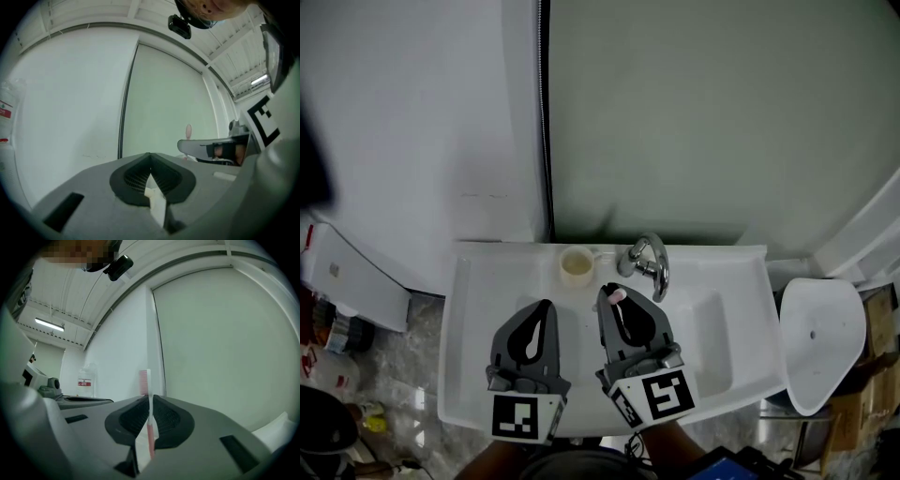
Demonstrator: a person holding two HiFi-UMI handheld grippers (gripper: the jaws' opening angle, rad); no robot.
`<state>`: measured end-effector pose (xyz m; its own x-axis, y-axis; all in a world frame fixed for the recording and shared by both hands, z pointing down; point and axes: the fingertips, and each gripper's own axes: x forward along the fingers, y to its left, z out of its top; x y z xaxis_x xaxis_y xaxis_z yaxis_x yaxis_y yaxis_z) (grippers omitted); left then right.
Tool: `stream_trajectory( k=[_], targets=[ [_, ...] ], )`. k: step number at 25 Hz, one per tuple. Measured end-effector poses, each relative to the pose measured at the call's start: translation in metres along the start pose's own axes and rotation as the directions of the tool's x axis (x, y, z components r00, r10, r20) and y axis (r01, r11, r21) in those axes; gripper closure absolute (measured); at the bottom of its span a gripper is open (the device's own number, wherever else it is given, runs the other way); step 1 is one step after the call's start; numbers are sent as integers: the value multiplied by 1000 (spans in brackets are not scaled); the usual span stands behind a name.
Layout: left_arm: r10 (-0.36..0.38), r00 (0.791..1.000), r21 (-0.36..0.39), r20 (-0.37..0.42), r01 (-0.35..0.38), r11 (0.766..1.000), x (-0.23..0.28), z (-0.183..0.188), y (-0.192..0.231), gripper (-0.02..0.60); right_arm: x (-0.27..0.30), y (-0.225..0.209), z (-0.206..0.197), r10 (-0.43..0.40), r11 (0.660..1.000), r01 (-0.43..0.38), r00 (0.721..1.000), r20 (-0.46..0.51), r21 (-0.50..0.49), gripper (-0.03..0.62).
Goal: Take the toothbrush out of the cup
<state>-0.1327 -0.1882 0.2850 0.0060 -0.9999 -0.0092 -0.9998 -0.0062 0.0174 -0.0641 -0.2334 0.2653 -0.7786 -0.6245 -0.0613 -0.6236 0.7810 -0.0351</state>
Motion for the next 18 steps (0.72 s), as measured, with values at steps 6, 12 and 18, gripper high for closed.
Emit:
stream_trajectory(
  k=[6, 12, 18],
  targets=[
    [19, 997, 27, 68, -20, 999, -10, 16, 0, 571, -13, 11, 6, 23, 999, -24, 1000, -4, -27, 560],
    [28, 999, 11, 37, -28, 1000, -19, 18, -7, 571, -22, 18, 9, 37, 998, -37, 999, -2, -45, 560],
    [28, 998, 16, 48, -28, 999, -27, 22, -12, 571, -29, 23, 12, 44, 998, -44, 999, 2, -51, 562]
  ],
)
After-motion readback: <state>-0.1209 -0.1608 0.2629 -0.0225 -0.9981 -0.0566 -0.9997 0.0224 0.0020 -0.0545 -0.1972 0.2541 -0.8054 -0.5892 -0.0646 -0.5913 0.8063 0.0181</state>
